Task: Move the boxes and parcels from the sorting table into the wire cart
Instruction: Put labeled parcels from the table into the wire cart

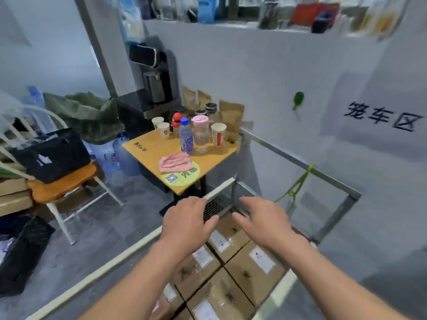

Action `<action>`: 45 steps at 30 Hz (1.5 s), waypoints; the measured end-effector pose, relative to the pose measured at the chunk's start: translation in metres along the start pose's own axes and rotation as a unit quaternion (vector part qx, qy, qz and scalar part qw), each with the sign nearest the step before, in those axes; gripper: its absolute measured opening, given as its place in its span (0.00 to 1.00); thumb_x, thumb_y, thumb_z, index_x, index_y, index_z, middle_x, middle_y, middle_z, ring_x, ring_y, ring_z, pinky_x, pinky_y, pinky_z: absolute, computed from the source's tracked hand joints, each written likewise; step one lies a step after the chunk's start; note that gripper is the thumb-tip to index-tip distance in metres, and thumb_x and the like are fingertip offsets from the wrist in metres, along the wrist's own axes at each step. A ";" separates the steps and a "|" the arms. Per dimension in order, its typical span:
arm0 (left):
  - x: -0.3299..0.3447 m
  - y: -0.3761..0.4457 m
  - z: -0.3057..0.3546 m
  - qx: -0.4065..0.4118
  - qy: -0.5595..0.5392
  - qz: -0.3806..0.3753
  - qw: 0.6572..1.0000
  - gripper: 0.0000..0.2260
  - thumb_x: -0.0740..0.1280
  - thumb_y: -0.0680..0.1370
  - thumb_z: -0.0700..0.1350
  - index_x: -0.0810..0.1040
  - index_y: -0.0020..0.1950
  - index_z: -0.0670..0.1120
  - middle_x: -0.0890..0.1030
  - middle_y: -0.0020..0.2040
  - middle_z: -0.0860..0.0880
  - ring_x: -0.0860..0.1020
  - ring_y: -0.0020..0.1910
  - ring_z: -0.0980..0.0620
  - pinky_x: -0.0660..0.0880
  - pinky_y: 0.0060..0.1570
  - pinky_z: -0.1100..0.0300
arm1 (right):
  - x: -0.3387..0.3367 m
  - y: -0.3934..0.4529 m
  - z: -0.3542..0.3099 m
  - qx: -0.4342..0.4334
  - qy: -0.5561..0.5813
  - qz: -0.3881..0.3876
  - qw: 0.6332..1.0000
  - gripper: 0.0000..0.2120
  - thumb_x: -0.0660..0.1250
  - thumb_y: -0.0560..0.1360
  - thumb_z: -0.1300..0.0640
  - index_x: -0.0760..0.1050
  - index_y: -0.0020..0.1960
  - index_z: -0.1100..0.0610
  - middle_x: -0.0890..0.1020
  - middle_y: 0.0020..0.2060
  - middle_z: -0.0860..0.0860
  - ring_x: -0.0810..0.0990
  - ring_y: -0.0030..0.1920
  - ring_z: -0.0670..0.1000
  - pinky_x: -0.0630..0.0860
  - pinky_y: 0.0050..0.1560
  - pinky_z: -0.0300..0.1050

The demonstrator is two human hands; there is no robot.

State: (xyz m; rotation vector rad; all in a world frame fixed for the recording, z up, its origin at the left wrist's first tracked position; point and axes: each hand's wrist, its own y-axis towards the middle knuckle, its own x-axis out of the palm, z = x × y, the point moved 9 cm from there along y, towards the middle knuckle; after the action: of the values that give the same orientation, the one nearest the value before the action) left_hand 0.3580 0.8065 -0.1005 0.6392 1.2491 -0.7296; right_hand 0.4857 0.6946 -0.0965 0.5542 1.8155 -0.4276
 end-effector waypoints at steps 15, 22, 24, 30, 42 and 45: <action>-0.013 -0.085 0.264 0.261 -0.001 0.008 0.965 0.26 0.58 0.80 0.66 0.73 0.70 0.51 0.76 0.66 0.52 0.73 0.67 0.50 0.72 0.61 0.51 | -0.117 -0.242 0.157 0.240 -0.030 0.095 0.966 0.27 0.61 0.79 0.37 0.70 0.74 0.47 0.75 0.72 0.45 0.72 0.72 0.51 0.72 0.65 0.48; 0.003 -0.143 0.399 0.342 -0.004 -0.007 0.940 0.35 0.48 0.73 0.70 0.75 0.67 0.49 0.78 0.64 0.50 0.75 0.64 0.46 0.75 0.57 0.51 | -0.152 -0.371 0.245 0.332 -0.033 0.124 0.934 0.28 0.63 0.78 0.36 0.70 0.74 0.47 0.74 0.72 0.45 0.73 0.71 0.50 0.72 0.65 0.47; 0.013 -0.162 0.438 0.360 0.011 -0.011 0.933 0.32 0.51 0.75 0.70 0.74 0.68 0.50 0.77 0.64 0.51 0.75 0.64 0.46 0.74 0.57 0.51 | -0.160 -0.408 0.273 0.353 -0.028 0.133 0.926 0.29 0.63 0.78 0.36 0.68 0.75 0.46 0.73 0.73 0.45 0.71 0.72 0.50 0.71 0.66 0.46; 0.033 -0.226 0.541 0.411 0.030 -0.018 0.911 0.44 0.37 0.67 0.72 0.75 0.66 0.51 0.77 0.63 0.51 0.74 0.64 0.47 0.73 0.57 0.51 | -0.177 -0.506 0.349 0.415 -0.011 0.157 0.896 0.31 0.62 0.77 0.34 0.68 0.76 0.46 0.72 0.74 0.45 0.72 0.72 0.50 0.73 0.65 0.47; 0.080 -0.317 0.659 0.469 0.044 -0.076 0.879 0.30 0.52 0.79 0.69 0.71 0.69 0.50 0.75 0.67 0.51 0.72 0.67 0.48 0.71 0.61 0.51 | -0.160 -0.654 0.431 0.492 0.048 0.179 0.851 0.30 0.61 0.77 0.35 0.69 0.76 0.47 0.73 0.73 0.44 0.73 0.71 0.49 0.74 0.64 0.49; 0.096 -0.331 0.679 0.488 0.042 -0.096 0.867 0.28 0.53 0.80 0.68 0.72 0.69 0.50 0.75 0.67 0.50 0.72 0.66 0.48 0.72 0.61 0.50 | -0.148 -0.684 0.450 0.513 0.060 0.183 0.837 0.31 0.61 0.78 0.35 0.68 0.77 0.47 0.73 0.74 0.44 0.72 0.72 0.49 0.74 0.65 0.49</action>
State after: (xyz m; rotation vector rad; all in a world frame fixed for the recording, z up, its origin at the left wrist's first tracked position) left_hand 0.5211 0.0636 -0.0671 1.3874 0.9642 -1.5417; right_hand 0.4874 -0.1372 -0.0802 1.6614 1.4142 -1.1227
